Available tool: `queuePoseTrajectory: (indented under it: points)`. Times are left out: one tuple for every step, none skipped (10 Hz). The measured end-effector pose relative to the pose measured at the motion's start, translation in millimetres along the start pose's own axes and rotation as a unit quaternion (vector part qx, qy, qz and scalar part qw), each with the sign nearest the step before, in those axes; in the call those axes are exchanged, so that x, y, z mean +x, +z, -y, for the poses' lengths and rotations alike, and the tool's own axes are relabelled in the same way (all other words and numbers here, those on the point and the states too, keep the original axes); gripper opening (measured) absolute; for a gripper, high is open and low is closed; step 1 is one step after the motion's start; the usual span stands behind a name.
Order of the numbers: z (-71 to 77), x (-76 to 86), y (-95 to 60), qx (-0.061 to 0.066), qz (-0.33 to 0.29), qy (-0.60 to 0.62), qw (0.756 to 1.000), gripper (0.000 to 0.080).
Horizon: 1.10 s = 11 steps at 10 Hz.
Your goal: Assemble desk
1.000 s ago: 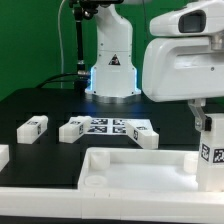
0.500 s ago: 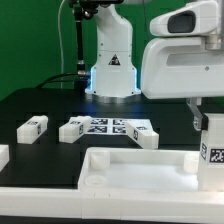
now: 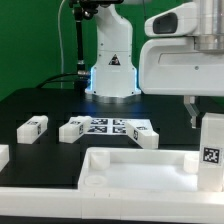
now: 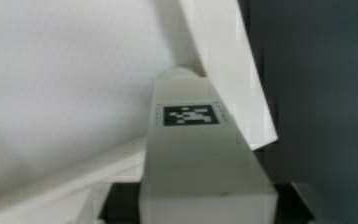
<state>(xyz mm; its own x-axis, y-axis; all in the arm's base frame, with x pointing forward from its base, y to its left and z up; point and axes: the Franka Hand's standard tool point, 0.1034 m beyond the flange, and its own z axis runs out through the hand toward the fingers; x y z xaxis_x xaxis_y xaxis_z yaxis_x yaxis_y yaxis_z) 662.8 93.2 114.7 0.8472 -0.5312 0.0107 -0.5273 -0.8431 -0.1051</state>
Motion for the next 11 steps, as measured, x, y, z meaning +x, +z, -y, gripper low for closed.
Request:
queuePoseTrajectory:
  points:
    - [-0.4, -0.6, 0.2, 0.003, 0.003, 0.061, 0.998, 0.0290]
    - [-0.4, -1.2, 0.4, 0.005, 0.005, 0.117, 0.993, 0.0290]
    - [-0.1, -1.5, 0.4, 0.005, 0.006, 0.154, 0.988, 0.0290]
    - [-0.3, -1.3, 0.4, 0.006, 0.007, 0.195, 0.981, 0.0290]
    - [-0.2, -1.5, 0.4, 0.006, 0.008, 0.218, 0.976, 0.0290]
    - [-0.1, -1.6, 0.5, 0.007, 0.008, 0.224, 0.974, 0.0311]
    - [-0.1, -1.7, 0.8, 0.007, 0.008, 0.212, 0.977, 0.0311]
    - [-0.2, -1.7, 0.9, 0.007, 0.008, 0.197, 0.980, 0.0500]
    - [-0.3, -1.6, 0.9, 0.005, 0.008, 0.173, 0.985, 0.0500]
    - [0.1, -1.7, 0.9, 0.003, 0.006, 0.130, 0.991, 0.0617]
    - [1.0, -3.0, 1.0, 0.000, 0.007, 0.091, 0.996, 0.0639]
